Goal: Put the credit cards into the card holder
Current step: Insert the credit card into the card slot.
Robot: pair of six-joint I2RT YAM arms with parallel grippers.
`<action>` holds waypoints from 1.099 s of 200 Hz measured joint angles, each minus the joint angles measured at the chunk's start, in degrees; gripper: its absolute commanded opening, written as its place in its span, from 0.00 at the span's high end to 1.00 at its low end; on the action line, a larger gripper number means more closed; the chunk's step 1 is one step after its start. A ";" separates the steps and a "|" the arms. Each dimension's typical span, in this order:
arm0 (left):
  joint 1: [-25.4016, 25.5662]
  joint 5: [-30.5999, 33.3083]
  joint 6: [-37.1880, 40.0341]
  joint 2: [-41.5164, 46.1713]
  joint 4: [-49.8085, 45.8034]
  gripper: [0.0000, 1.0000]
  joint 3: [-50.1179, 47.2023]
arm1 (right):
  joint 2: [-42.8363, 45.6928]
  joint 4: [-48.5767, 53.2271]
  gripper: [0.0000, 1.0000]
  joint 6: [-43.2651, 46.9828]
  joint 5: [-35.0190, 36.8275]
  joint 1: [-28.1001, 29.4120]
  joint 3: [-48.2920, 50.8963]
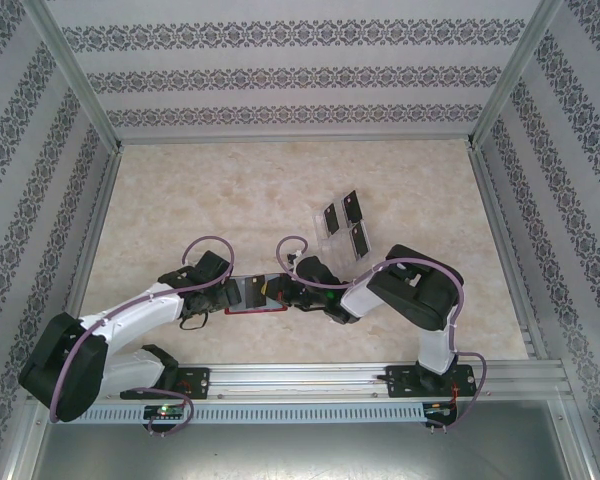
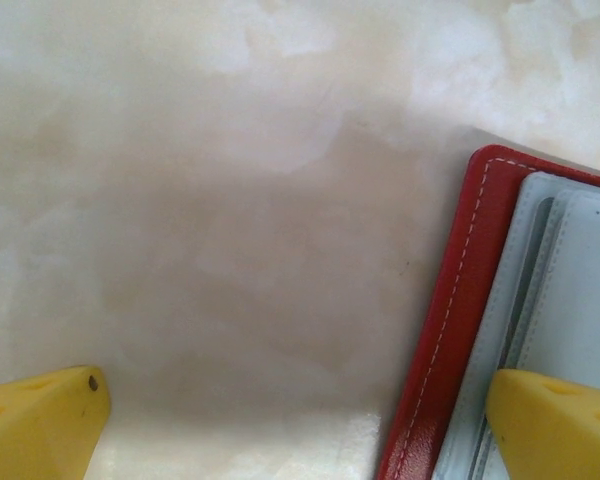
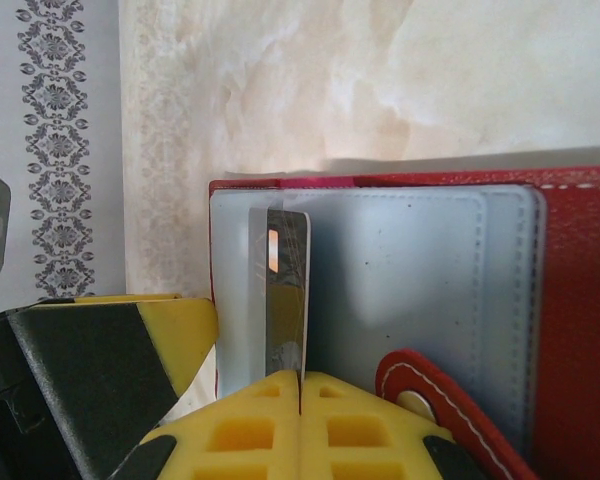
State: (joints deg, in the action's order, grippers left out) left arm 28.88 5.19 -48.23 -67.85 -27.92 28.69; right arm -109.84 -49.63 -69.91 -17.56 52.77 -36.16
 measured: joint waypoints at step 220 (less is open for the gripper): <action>-3.41 -3.48 -0.04 6.91 -3.52 0.00 -2.05 | 8.11 42.75 0.56 12.24 6.16 4.07 -14.45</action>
State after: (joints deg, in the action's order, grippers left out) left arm 25.47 1.72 -48.27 -60.95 -31.44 26.63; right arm -101.73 -6.87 -57.67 -11.40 56.84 -50.61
